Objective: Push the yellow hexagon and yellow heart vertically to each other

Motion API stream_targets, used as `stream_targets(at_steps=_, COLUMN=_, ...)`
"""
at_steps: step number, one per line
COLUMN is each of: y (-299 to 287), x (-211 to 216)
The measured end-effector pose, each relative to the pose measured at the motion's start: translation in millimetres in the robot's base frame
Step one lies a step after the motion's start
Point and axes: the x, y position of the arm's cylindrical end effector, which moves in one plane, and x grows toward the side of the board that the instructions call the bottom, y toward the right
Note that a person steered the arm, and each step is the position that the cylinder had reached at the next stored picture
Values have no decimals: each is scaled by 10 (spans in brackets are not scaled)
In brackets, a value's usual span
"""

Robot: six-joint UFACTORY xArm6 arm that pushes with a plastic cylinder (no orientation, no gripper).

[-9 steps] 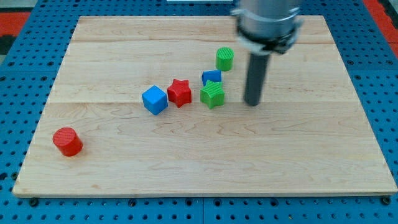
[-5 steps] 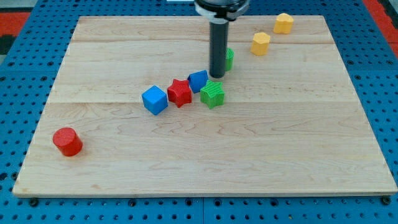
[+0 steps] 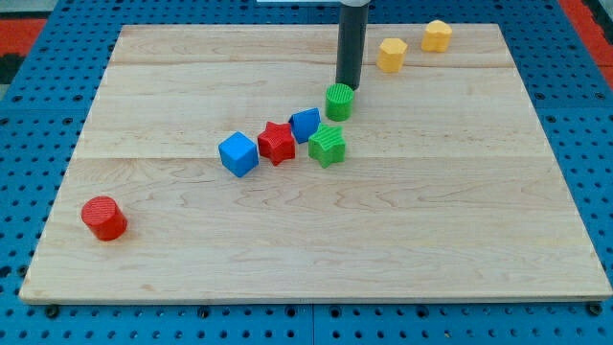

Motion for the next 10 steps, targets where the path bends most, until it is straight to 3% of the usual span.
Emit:
stream_targets(at_steps=1, y=456, x=239)
stream_targets(at_steps=2, y=848, x=-57)
stream_targets(at_steps=3, y=1761, x=-129)
stream_targets(at_steps=4, y=2152, x=-656)
stream_targets(at_steps=5, y=2189, x=-1295)
stream_targets(at_steps=6, y=1381, x=-1264)
stream_targets(at_steps=8, y=988, x=411)
stream_targets(at_steps=9, y=1013, x=627)
stream_targets(at_steps=10, y=1289, x=94)
